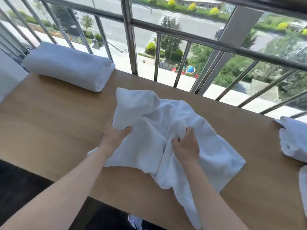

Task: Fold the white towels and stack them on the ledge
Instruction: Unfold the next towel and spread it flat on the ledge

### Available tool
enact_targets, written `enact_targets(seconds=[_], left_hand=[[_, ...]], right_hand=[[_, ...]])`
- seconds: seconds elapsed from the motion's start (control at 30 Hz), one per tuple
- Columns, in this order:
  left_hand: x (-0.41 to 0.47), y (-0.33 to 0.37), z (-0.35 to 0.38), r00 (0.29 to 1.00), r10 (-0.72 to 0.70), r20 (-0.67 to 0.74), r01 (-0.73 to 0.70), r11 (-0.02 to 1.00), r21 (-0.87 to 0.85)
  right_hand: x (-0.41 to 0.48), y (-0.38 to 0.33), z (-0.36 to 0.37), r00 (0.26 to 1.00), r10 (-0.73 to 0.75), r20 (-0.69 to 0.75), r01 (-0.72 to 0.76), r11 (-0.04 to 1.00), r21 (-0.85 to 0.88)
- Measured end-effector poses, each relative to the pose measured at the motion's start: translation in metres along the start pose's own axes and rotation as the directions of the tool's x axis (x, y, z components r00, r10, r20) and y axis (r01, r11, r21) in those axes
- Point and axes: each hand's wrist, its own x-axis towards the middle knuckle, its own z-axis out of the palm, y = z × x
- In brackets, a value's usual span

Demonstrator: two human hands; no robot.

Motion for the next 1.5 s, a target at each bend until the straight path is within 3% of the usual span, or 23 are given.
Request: enact_targets(seconds=[0.13, 0.2, 0.37, 0.43, 0.5, 0.63, 0.83, 1.03, 1.3, 1.4, 1.5], left_hand=[[0.013, -0.018, -0.007, 0.998, -0.022, 0.063, 0.020, 0.999, 0.043], [0.025, -0.025, -0.018, 0.996, -0.028, 0.086, 0.023, 0.998, 0.057], [0.055, -0.036, -0.051, 0.974, -0.021, 0.226, -0.010, 0.991, 0.137], [0.069, -0.040, -0.067, 0.960, -0.002, 0.281, -0.047, 0.985, 0.168], [0.084, -0.042, -0.083, 0.948, -0.012, 0.318, -0.050, 0.982, 0.184], [0.113, -0.041, -0.108, 0.939, -0.023, 0.343, -0.023, 0.991, 0.129], [0.159, -0.030, -0.114, 0.941, 0.020, 0.338, -0.009, 0.999, -0.035], [0.176, -0.025, -0.089, 0.927, 0.148, 0.345, -0.188, 0.978, 0.085], [0.166, -0.013, -0.045, 0.791, 0.280, 0.544, -0.360, 0.932, 0.044], [0.170, -0.019, -0.061, 0.838, 0.322, 0.441, -0.408, 0.906, 0.115], [0.184, -0.026, -0.090, 0.891, 0.309, 0.333, -0.398, 0.885, 0.243]], right_hand=[[0.000, -0.016, 0.010, 0.998, 0.022, -0.058, -0.045, 0.901, -0.431], [-0.004, -0.035, 0.025, 0.992, -0.014, -0.126, -0.051, 0.864, -0.501], [-0.030, -0.075, 0.076, 0.986, -0.096, -0.136, 0.029, 0.904, -0.427], [-0.039, -0.090, 0.102, 0.992, -0.114, -0.059, 0.089, 0.942, -0.325], [-0.045, -0.102, 0.129, 0.996, -0.077, 0.052, 0.089, 0.951, -0.297], [-0.053, -0.117, 0.173, 0.987, 0.074, 0.146, -0.007, 0.912, -0.411], [-0.055, -0.118, 0.194, 0.993, 0.112, 0.037, -0.078, 0.861, -0.502], [-0.050, -0.107, 0.187, 0.997, 0.077, -0.031, -0.083, 0.856, -0.511], [-0.035, -0.060, 0.149, 0.983, 0.182, -0.029, -0.169, 0.830, -0.532], [-0.049, -0.085, 0.171, 0.973, 0.209, -0.103, -0.232, 0.850, -0.473], [-0.060, -0.115, 0.199, 0.980, 0.164, -0.109, -0.195, 0.881, -0.431]])
